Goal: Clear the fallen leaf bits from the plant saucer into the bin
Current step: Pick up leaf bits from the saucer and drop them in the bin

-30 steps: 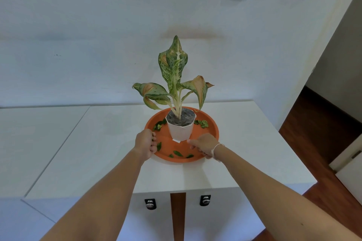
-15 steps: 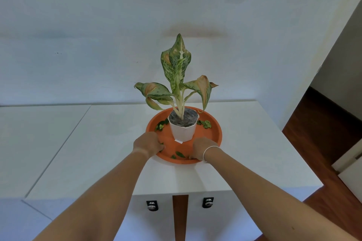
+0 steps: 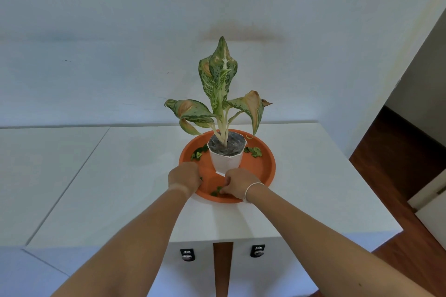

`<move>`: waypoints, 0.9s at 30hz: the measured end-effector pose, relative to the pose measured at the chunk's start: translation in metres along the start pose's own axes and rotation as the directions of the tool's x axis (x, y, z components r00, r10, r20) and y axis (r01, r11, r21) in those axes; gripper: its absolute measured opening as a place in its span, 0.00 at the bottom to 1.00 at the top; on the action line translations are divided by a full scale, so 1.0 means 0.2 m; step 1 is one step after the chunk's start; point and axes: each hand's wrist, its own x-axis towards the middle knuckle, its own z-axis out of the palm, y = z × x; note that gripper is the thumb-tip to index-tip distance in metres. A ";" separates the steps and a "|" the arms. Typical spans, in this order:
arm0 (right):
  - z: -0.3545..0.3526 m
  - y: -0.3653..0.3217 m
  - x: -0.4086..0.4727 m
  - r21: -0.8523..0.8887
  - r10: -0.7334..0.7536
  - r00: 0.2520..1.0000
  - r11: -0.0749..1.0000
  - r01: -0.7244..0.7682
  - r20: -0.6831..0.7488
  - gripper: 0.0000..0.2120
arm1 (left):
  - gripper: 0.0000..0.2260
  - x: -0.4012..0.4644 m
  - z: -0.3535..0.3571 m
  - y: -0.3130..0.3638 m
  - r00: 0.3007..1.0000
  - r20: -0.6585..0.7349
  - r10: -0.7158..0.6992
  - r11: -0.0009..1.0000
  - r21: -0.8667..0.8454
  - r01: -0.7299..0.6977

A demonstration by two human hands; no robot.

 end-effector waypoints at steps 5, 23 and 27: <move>0.03 -0.03 0.01 -0.007 0.003 1.000 1.000 -0.003 -0.004 0.18 | 0.09 0.00 0.01 0.00 1.000 -0.013 0.007 1.000 -0.009 -0.007; 0.09 -0.07 0.02 -0.028 -0.015 0.994 1.000 0.012 -0.108 0.11 | 0.08 0.00 -0.01 -0.04 1.000 0.022 0.016 0.989 -0.147 -0.012; 0.07 -0.05 0.02 0.055 -0.008 0.997 0.998 0.012 -0.076 0.11 | 0.07 -0.02 -0.03 -0.06 0.999 0.026 0.034 0.981 -0.194 -0.028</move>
